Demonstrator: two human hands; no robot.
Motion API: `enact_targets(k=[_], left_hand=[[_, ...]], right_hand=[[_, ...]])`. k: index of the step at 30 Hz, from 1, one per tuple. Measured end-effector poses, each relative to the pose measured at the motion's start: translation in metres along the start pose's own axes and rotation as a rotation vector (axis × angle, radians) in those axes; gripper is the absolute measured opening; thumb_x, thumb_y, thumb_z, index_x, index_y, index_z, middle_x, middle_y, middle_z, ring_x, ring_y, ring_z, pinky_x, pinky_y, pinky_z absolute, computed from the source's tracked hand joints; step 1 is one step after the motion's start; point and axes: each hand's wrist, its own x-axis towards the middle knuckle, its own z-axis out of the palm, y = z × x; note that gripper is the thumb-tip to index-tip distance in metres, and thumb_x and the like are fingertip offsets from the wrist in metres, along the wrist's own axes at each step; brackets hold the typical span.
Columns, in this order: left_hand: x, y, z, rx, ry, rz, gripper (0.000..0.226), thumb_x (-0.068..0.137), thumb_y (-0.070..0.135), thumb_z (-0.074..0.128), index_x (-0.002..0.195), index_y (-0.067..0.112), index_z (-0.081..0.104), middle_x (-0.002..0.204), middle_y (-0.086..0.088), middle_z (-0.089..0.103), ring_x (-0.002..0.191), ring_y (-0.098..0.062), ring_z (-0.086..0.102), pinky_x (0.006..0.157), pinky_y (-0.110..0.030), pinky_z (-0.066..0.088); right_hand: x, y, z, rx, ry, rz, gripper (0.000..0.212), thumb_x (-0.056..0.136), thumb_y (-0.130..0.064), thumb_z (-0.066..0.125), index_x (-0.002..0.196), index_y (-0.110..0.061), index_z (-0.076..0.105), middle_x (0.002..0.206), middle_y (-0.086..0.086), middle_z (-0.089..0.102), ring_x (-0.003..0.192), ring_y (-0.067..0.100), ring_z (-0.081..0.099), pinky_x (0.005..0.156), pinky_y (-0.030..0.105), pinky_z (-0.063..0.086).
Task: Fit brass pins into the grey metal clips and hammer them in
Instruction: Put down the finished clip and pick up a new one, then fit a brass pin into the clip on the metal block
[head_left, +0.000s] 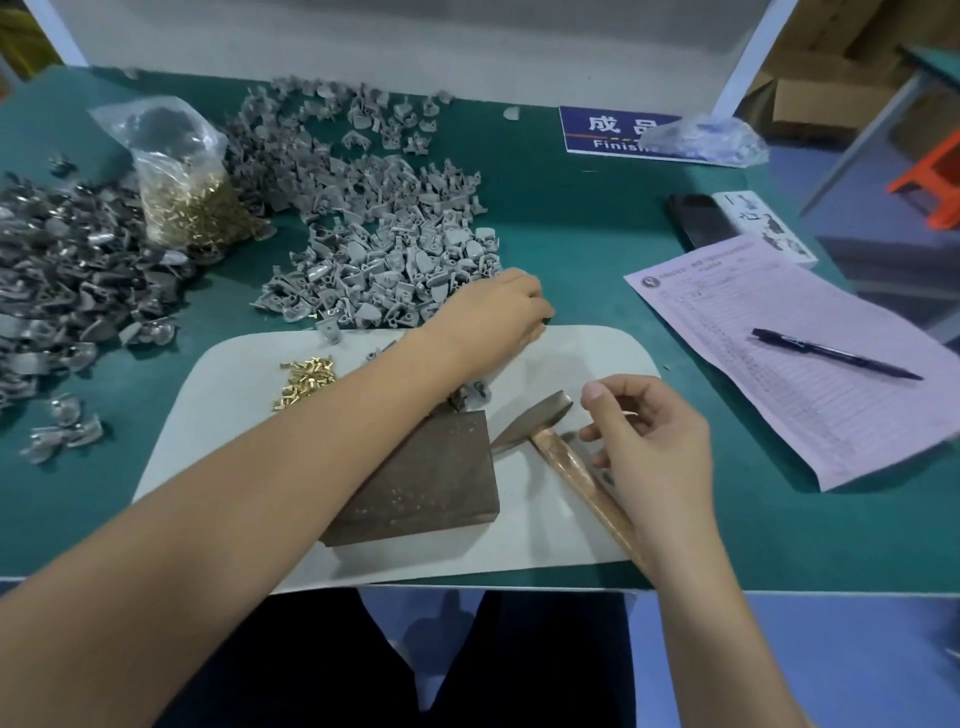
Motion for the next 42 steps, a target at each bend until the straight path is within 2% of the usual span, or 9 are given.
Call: enact_targets(k=[9,12,17,21,25,29,33,37,42], left_hand=[[-0.027,-0.018,-0.017,-0.029,0.081,-0.049,0.021,0.101,0.036,0.055,0.115,0.026,0.067,0.112,0.004,0.063,0.114,-0.019,0.053,0.091,-0.034,0.031],[-0.037,-0.018,-0.021,-0.104,0.092,-0.077,0.025,0.102,0.03,0.054,0.122,0.019,0.064,0.116,-0.001,0.065,0.114,-0.024,0.055,0.095,-0.037,0.04],[-0.05,-0.02,-0.027,-0.219,0.012,-0.151,0.033,0.103,0.014,0.051,0.136,0.012,0.056,0.127,-0.01,0.061,0.12,-0.027,0.051,0.1,-0.041,0.043],[-0.057,-0.022,-0.033,-0.287,0.017,-0.168,0.028,0.101,0.028,0.059,0.125,0.015,0.062,0.114,-0.006,0.063,0.106,-0.023,0.057,0.09,-0.038,0.047],[-0.071,-0.026,-0.03,-0.212,0.002,-0.16,0.027,0.105,0.043,0.043,0.098,0.02,0.056,0.096,0.002,0.058,0.095,-0.022,0.05,0.082,-0.041,0.043],[-0.085,-0.03,-0.026,-0.178,-0.05,-0.205,0.059,0.097,0.069,0.018,0.115,0.027,0.056,0.098,0.006,0.048,0.099,-0.018,0.043,0.082,-0.037,0.037],[-0.089,-0.033,-0.031,-0.255,-0.091,-0.185,0.044,0.107,0.041,0.026,0.146,0.034,0.044,0.106,0.003,0.043,0.109,-0.016,0.036,0.093,-0.036,0.033],[-0.098,-0.027,-0.044,-0.311,-0.032,-0.235,0.052,0.103,0.007,0.038,0.153,0.023,0.04,0.109,-0.005,0.045,0.11,-0.022,0.04,0.1,-0.041,0.039],[-0.133,-0.005,-0.072,-0.566,0.244,-0.335,0.046,0.104,0.009,0.045,0.145,0.029,0.049,0.107,0.008,0.068,0.08,-0.014,0.06,0.072,-0.023,0.05]], right_hand=[[-0.006,-0.012,0.007,0.029,-0.03,0.012,0.008,0.094,-0.021,0.072,0.086,-0.019,0.072,0.079,0.001,0.073,0.06,0.011,0.065,0.054,0.024,0.052],[-0.011,-0.018,0.015,0.104,-0.048,0.007,0.008,0.094,-0.013,0.071,0.087,-0.012,0.071,0.08,0.006,0.071,0.061,0.01,0.062,0.049,0.016,0.049],[-0.017,-0.021,0.026,0.084,-0.103,-0.032,0.007,0.095,-0.013,0.07,0.088,-0.013,0.071,0.082,0.008,0.071,0.063,0.015,0.063,0.058,0.028,0.052],[-0.022,-0.02,0.027,0.037,-0.108,-0.062,0.006,0.094,-0.014,0.071,0.089,-0.015,0.072,0.081,0.008,0.072,0.065,0.017,0.064,0.057,0.029,0.05],[-0.029,-0.019,0.025,-0.002,-0.106,-0.081,0.006,0.095,-0.016,0.071,0.089,-0.017,0.072,0.079,0.006,0.073,0.06,0.011,0.063,0.055,0.021,0.048],[-0.035,-0.022,0.029,-0.02,-0.108,-0.096,0.004,0.095,-0.015,0.07,0.092,-0.015,0.071,0.084,0.004,0.074,0.066,0.017,0.069,0.065,0.03,0.053],[-0.041,-0.025,0.034,-0.034,-0.114,-0.107,0.005,0.095,-0.015,0.069,0.091,-0.016,0.071,0.083,0.006,0.074,0.065,0.013,0.068,0.064,0.032,0.051],[-0.048,-0.026,0.037,-0.032,-0.13,-0.117,0.005,0.095,-0.014,0.07,0.09,-0.017,0.071,0.084,0.002,0.074,0.066,0.013,0.069,0.067,0.039,0.056],[-0.057,-0.026,0.039,-0.013,-0.127,-0.125,0.008,0.094,-0.009,0.07,0.09,-0.016,0.072,0.084,0.002,0.075,0.068,0.018,0.071,0.064,0.04,0.058]])
